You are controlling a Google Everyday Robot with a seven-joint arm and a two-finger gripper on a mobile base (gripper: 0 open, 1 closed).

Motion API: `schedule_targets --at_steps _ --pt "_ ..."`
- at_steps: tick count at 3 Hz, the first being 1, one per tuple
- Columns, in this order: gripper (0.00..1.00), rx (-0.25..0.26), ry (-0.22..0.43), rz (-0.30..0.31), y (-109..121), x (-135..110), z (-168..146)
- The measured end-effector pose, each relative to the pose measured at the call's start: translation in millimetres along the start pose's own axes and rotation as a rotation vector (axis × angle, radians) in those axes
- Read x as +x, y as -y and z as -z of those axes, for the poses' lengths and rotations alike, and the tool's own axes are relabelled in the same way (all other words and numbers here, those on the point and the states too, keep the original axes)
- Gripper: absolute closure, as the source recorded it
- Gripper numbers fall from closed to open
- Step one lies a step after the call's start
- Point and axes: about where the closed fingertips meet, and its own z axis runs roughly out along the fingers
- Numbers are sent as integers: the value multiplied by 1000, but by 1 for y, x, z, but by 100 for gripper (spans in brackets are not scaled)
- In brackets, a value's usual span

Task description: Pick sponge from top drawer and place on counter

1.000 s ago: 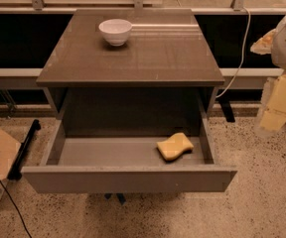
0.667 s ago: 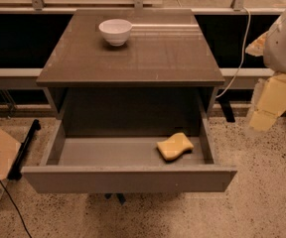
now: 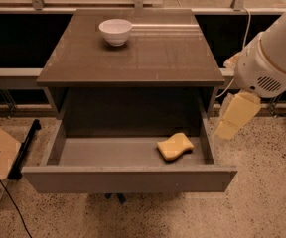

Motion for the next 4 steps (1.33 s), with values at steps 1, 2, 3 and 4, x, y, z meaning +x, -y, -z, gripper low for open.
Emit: schedule_targets --at_steps 1,2,3,4 --pt "0 -10 64 -8 6 -6 -31" --pt "0 -39 116 -12 13 -1 -61" --pt "0 -80 159 -26 20 14 -90" --pt "0 -89 160 -26 19 15 -94"
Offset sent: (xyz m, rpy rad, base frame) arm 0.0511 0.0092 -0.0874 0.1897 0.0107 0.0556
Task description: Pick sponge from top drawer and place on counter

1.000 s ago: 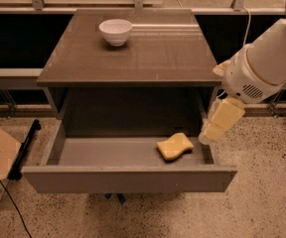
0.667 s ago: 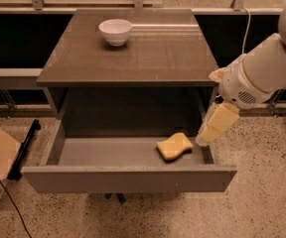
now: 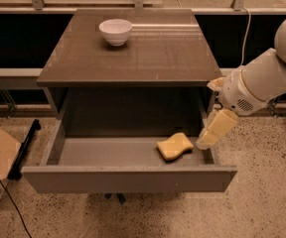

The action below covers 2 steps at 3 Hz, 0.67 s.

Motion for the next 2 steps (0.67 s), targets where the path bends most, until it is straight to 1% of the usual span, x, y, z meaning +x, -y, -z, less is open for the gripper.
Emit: schedule_targets --at_steps 1,2 --pt "0 10 12 -24 2 1 -6" --pt "0 32 14 -26 7 -5 -20"
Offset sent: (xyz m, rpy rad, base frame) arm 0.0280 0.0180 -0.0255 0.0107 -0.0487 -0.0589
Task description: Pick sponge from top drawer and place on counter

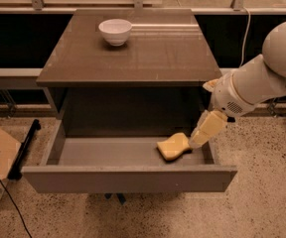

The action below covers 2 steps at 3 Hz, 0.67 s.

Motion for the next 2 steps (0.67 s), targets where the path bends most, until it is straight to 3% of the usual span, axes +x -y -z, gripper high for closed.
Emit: schedule_targets --at_steps 2 --pt "0 -37 22 -14 11 -2 -56"
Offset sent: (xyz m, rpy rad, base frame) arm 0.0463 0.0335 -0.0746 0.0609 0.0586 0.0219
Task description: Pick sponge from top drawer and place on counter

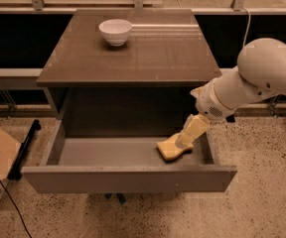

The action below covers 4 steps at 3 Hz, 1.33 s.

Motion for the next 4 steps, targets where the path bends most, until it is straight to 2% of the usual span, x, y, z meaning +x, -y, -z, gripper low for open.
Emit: schedule_targets --at_steps 2,4 --pt "0 -77 29 -15 7 -1 -56" --pt "0 -91 77 -58 10 16 -94"
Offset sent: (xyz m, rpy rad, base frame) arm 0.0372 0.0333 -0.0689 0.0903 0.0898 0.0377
